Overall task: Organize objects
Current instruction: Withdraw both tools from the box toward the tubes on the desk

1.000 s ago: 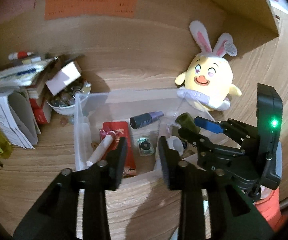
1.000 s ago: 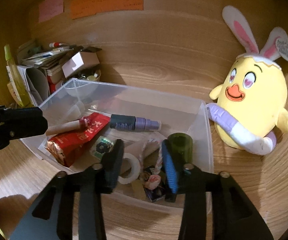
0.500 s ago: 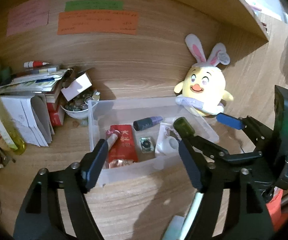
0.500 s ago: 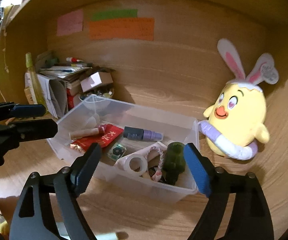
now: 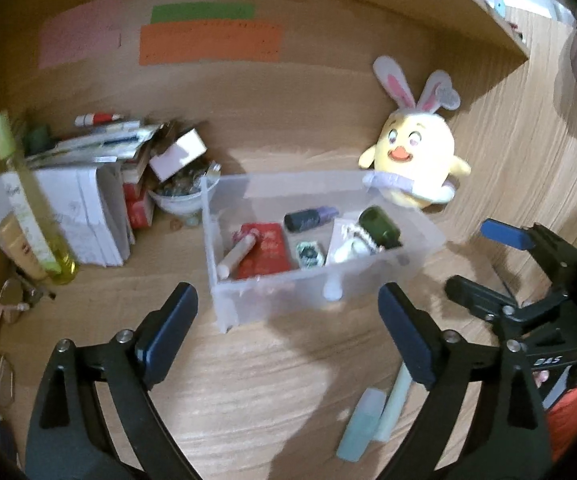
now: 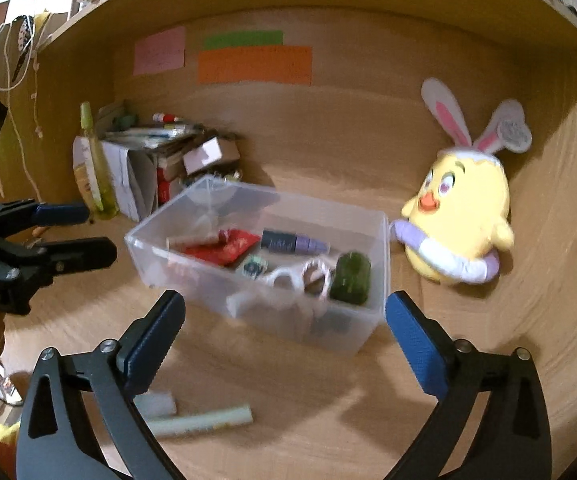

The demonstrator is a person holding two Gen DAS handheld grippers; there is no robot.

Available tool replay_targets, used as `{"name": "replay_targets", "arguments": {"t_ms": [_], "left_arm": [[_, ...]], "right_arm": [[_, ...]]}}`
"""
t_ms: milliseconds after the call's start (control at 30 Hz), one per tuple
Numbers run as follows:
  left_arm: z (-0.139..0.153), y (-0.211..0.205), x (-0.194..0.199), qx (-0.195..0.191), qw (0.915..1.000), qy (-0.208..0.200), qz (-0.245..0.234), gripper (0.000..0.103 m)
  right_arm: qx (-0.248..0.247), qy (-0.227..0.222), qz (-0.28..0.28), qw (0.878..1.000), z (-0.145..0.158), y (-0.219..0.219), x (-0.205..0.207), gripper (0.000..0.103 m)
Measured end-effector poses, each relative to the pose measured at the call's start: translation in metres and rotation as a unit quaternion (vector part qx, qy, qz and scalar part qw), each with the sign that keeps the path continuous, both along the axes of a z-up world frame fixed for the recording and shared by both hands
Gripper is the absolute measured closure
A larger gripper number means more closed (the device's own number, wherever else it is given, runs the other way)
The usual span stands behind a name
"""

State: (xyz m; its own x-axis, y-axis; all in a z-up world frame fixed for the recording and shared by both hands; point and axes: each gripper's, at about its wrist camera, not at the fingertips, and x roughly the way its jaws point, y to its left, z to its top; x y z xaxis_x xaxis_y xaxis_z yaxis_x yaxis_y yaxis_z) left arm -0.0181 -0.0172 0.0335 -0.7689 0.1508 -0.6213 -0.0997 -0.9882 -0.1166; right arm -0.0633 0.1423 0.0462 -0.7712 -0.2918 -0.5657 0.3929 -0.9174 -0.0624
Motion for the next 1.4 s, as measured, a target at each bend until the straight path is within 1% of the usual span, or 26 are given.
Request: {"name": "replay_targets", "arguments": {"t_ms": [100,200,367,433,533,600,667,800,1033,1167,1233,1333,1400], "left_arm": [[-0.011,-0.005,0.005,0.002,0.9999,-0.014,0.006,0.011],[-0.021,-0.008,0.009,-0.004,0.9994,-0.026,0.02,0.011],[-0.036,-0.011,0.014,-0.001,0.9984,-0.045,0.035,0.011],[-0.041,-0.01,0.017,-0.002,0.998,-0.052,0.037,0.011],[-0.046,-0.007,0.02,-0.006,0.9976,-0.059,0.036,0.011],[-0.05,-0.005,0.023,-0.008,0.9974,-0.063,0.033,0.011],[-0.054,-0.003,0.025,-0.012,0.9971,-0.069,0.032,0.011],[-0.061,0.001,0.027,-0.018,0.9965,-0.078,0.024,0.011],[-0.071,0.011,0.026,-0.013,0.9955,-0.093,0.003,0.011],[-0.074,0.018,0.026,-0.015,0.9948,-0.1,-0.01,0.011],[-0.075,0.02,0.027,-0.017,0.9946,-0.102,-0.014,0.011],[-0.078,0.021,0.028,-0.013,0.9941,-0.106,-0.018,0.011],[-0.08,0.021,0.028,-0.014,0.9938,-0.109,-0.017,0.011]], "right_arm": [[-0.002,-0.025,0.013,1.0,-0.012,0.004,0.01,0.003],[0.001,-0.051,0.026,0.998,-0.026,0.003,0.018,0.003],[0.013,-0.077,0.05,0.996,-0.048,-0.008,0.03,0.003],[0.011,-0.093,0.057,0.994,-0.057,-0.014,0.032,0.003],[0.0,-0.13,0.064,0.989,-0.071,-0.023,0.03,0.003],[0.001,-0.142,0.063,0.988,-0.078,-0.027,0.03,0.003],[0.005,-0.146,0.06,0.987,-0.084,-0.031,0.03,0.003],[0.017,-0.142,0.032,0.989,-0.089,-0.032,0.03,0.003],[-0.022,-0.175,0.019,0.984,-0.094,-0.016,0.024,0.008],[-0.019,-0.176,0.009,0.984,-0.093,-0.006,0.024,0.012],[-0.018,-0.176,-0.003,0.984,-0.092,0.0,0.023,0.012],[-0.042,-0.185,-0.005,0.982,-0.089,0.006,0.02,0.012],[-0.048,-0.187,-0.002,0.981,-0.089,0.003,0.017,0.012]]}}
